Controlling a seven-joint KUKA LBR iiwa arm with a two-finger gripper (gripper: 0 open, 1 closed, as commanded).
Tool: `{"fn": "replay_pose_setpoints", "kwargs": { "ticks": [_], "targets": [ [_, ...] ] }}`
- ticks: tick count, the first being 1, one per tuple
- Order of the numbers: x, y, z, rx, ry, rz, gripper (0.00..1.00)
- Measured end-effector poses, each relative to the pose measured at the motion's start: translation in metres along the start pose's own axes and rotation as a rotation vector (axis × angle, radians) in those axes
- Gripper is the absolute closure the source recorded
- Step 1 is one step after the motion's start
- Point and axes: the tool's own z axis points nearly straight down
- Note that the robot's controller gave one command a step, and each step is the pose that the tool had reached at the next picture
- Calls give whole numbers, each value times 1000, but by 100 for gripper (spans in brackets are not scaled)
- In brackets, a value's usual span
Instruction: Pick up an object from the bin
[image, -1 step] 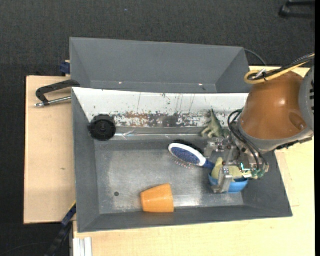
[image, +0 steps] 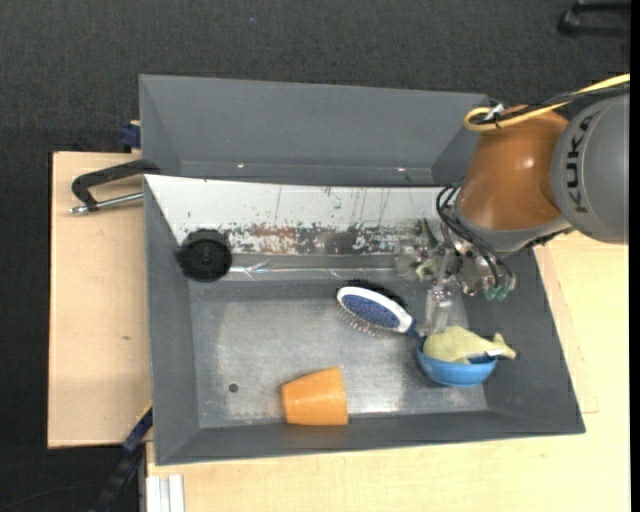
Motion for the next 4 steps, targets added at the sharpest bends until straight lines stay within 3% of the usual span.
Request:
{"fn": "replay_pose_setpoints", "kwargs": {
  "ticks": [1,2,3,4],
  "targets": [
    [10,37,53,-5,10,-30,0],
    [9,34,50,-2,5,-28,100],
    [1,20,-52,1,-7,-86,100],
    [6,22,-223,2,-9,-144,100]
  ]
}}
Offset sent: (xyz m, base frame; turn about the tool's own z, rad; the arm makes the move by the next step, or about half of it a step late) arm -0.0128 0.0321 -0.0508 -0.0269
